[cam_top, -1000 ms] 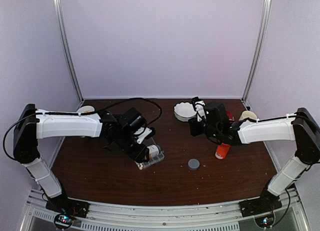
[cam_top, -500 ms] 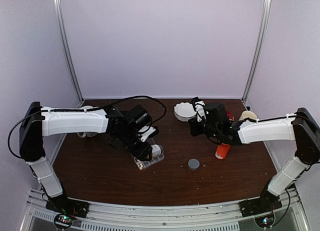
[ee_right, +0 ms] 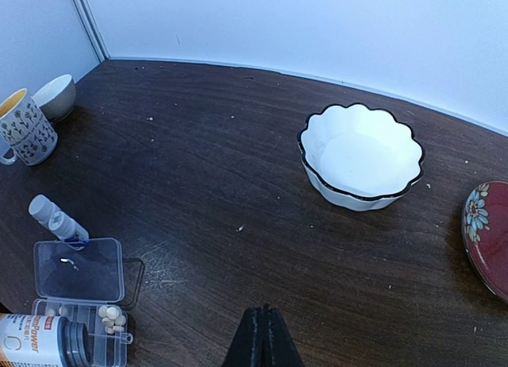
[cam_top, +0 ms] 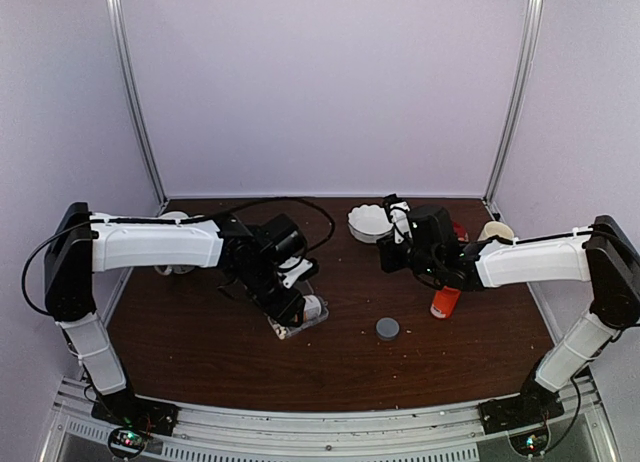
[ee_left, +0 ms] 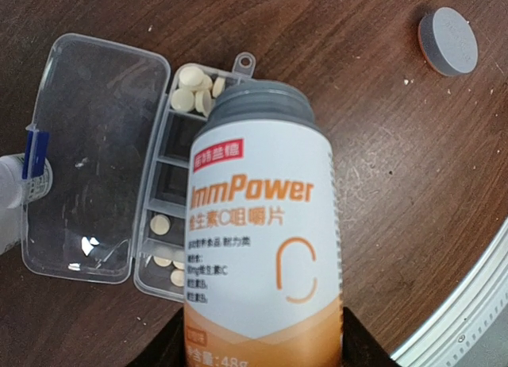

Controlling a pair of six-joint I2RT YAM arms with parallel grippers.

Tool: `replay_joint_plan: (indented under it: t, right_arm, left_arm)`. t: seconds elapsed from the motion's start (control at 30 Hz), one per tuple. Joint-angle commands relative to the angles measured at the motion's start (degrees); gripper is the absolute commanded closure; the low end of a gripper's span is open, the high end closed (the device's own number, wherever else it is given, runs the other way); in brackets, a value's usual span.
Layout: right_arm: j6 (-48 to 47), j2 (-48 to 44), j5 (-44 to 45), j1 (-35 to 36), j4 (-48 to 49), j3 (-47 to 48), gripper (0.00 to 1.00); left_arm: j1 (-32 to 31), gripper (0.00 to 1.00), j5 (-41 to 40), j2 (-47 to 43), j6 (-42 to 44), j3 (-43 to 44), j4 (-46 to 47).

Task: Sort the pills into containers
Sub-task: Pour the pill into the compartment of the pill container.

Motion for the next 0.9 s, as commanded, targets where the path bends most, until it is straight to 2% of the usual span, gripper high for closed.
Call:
replay_joint_plan:
  t: [0.0, 0.87]
  right_arm:
    - [-0.82, -0.18, -0.39, 0.26, -0.18, 1.07, 1.00]
    - [-1.00, 0.36, -0.55, 0.26, -0.59, 1.42, 1.00]
  left_arm:
    - [-0.43, 1.00, 0.05, 0.17, 0.45, 1.56, 0.77]
    - [-0.42, 1.00, -1.07, 0.48, 1.24, 1.40, 1.06]
